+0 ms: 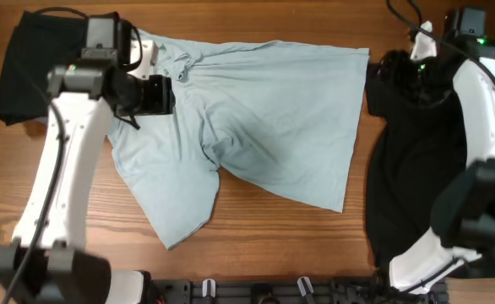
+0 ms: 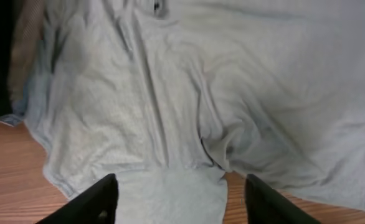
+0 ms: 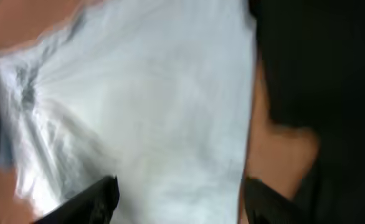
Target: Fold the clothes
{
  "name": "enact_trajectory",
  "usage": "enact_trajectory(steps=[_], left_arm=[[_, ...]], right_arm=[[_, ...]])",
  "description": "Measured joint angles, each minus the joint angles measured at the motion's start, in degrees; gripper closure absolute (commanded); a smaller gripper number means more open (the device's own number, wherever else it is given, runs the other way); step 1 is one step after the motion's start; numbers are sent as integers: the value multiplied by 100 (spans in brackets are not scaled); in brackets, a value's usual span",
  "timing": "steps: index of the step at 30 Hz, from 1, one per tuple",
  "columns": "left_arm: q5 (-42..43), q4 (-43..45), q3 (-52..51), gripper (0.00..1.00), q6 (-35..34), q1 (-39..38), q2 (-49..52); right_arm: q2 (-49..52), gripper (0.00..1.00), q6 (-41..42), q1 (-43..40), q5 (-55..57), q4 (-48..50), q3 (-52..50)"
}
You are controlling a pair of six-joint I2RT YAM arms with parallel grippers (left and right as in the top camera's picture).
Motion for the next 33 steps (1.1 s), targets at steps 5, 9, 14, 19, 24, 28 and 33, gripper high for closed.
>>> enact_trajectory(steps=[5, 9, 14, 19, 24, 28, 33], left_arm=[[-160, -26, 4, 23, 35, 0, -929], [-356, -243, 4, 22, 33, 0, -1202], [-417, -911, 4, 11, -74, 0, -1228], [-439, -1139, 4, 6, -186, 0, -1228], [-439, -1126, 4, 6, -186, 0, -1228], [-437, -1187, 4, 7, -186, 0, -1228], [-439, -1241, 2, 7, -186, 0, -1228]], right_arm=[[-291, 30, -116, 933, 339, -1204, -94], [-304, 41, 531, 1558, 1399, -887, -332], [-304, 12, 1276, 1390, 2151, 785, -1287], [-216, 16, 1443, 1279, 2345, 2127, -2391], [2, 25, 1515, 1279, 2380, 3606, -3001], [179, 73, 1585, 1279, 2435, 4297, -3178], [352, 96, 1687, 1226, 2490, 4966, -3200]])
